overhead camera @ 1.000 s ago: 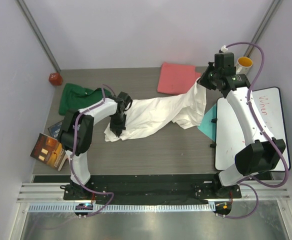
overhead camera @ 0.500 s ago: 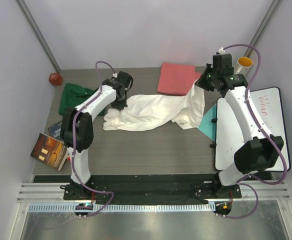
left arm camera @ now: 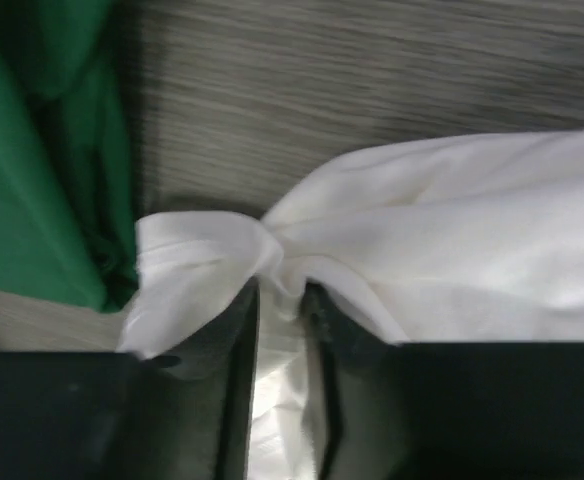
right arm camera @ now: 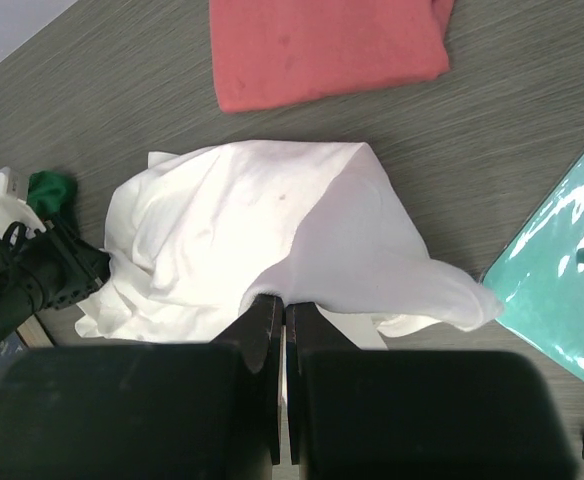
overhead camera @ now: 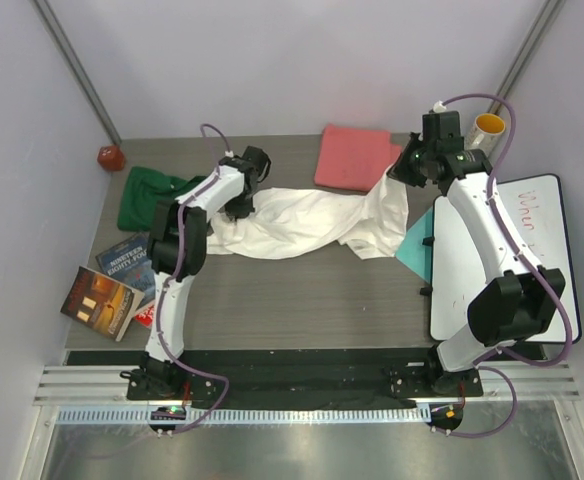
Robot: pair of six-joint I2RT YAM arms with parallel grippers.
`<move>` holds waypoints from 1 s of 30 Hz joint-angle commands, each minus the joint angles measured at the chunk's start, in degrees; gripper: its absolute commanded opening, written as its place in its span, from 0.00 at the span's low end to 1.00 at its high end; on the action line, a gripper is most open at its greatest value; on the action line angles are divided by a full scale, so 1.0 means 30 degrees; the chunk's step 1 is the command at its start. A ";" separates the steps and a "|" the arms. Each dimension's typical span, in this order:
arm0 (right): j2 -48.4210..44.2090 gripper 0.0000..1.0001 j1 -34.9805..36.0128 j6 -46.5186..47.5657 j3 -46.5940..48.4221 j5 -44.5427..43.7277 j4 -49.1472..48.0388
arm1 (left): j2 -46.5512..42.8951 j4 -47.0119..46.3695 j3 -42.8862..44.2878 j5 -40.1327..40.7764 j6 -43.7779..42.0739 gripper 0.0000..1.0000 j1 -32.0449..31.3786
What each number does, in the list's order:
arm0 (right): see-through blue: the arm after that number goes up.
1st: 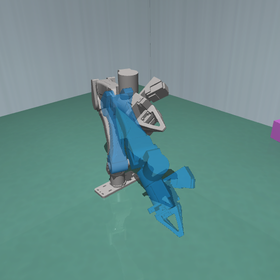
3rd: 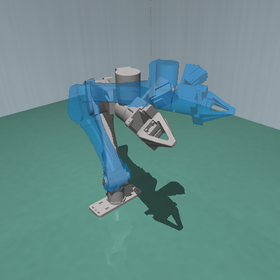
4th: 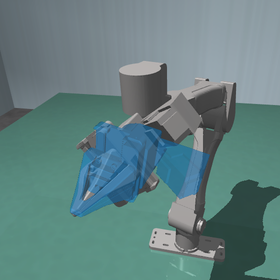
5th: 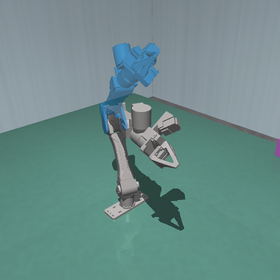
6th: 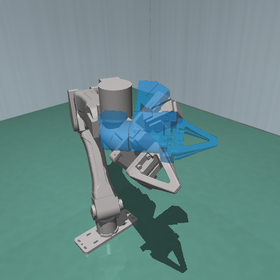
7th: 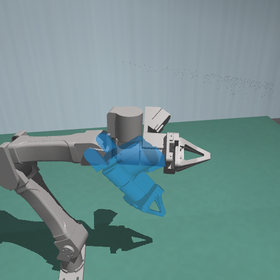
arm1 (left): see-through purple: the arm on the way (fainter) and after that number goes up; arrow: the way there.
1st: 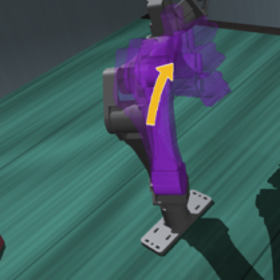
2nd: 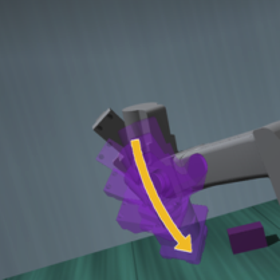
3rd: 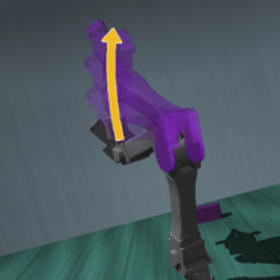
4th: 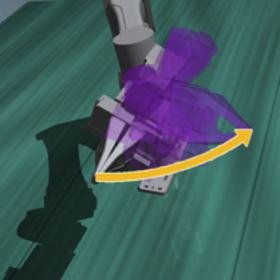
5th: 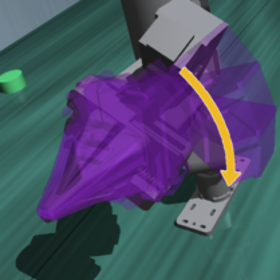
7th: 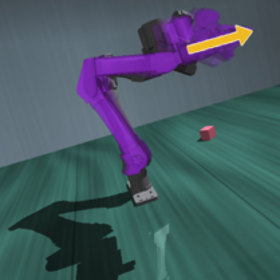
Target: Fold and stack the t-shirts
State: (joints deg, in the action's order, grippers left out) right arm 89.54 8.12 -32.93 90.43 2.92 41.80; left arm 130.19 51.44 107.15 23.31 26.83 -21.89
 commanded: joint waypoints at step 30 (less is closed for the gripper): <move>0.0534 0.01 -0.0685 0.0048 -0.1551 -0.0621 -0.1893 | -0.9381 -0.2233 -0.8351 -0.3550 -0.0476 0.59 0.0764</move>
State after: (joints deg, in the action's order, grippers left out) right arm 90.17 6.81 -33.10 84.36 2.24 38.87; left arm 104.36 46.92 85.17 17.41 26.35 -19.07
